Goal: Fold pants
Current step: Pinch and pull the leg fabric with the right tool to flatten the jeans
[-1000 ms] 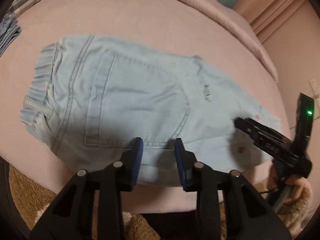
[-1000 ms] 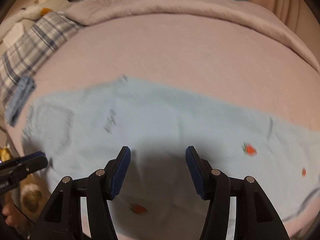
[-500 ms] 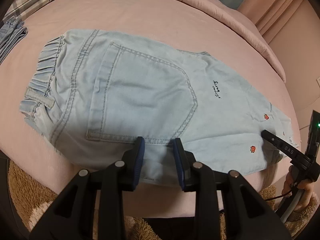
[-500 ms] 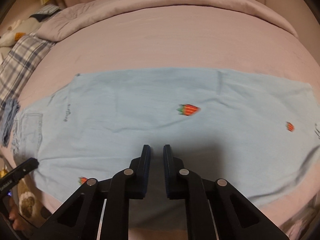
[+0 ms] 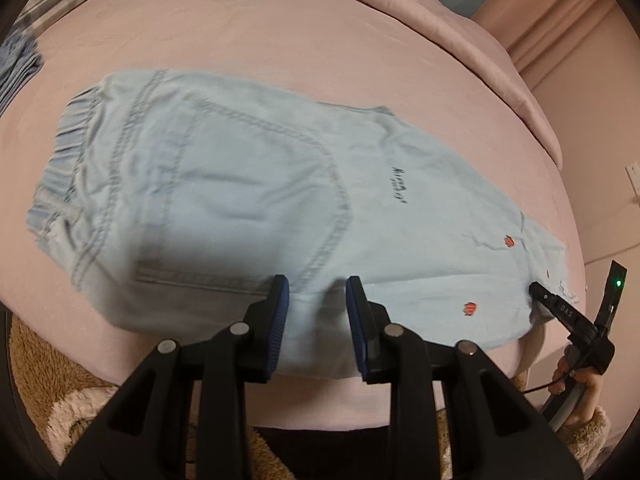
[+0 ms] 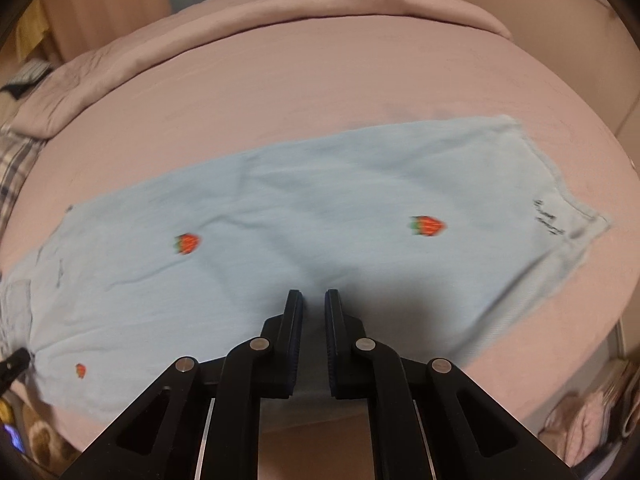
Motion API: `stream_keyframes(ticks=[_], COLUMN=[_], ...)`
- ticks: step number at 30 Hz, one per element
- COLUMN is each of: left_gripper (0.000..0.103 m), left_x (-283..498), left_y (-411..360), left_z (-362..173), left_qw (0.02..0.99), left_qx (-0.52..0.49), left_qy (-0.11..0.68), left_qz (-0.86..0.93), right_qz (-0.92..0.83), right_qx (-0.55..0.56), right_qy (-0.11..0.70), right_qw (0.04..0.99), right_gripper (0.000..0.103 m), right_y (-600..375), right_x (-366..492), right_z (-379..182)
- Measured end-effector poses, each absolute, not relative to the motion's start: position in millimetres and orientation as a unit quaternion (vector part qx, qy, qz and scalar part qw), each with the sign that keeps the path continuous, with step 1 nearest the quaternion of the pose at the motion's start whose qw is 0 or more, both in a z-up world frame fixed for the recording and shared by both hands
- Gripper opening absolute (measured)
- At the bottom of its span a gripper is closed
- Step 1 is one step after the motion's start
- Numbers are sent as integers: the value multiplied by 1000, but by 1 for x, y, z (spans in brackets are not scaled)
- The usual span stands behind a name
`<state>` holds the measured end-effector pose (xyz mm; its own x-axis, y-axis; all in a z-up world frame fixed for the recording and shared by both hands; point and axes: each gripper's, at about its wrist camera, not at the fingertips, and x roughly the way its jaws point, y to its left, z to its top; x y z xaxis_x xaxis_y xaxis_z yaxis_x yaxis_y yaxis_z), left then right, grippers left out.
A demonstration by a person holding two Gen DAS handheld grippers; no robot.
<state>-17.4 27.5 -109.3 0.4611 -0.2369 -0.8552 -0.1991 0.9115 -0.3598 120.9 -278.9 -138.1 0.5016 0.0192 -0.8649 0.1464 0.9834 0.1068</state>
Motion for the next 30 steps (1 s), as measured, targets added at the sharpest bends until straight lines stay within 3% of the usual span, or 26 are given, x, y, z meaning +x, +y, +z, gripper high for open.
stream_keyframes(ticks=[9, 24, 26, 30], left_gripper=[29, 31, 32, 35], left_x=[-4, -2, -3, -4], left_y=[-6, -12, -10, -11], left_z=[-113, -131, -131, -131], left_qw=[828, 820, 821, 821], left_qx=[-179, -184, -184, -182], left_qy=[529, 539, 539, 538], left_qz=[-51, -51, -52, -52], right_qz=[-125, -121, -133, -163], right_qx=[74, 100, 92, 96], right_qy=[490, 485, 479, 465], right_qw=[860, 860, 863, 865], right_gripper=[6, 6, 10, 30], right_y=[-313, -359, -361, -381], right_x=[127, 96, 94, 85], right_z=[-138, -140, -136, -128])
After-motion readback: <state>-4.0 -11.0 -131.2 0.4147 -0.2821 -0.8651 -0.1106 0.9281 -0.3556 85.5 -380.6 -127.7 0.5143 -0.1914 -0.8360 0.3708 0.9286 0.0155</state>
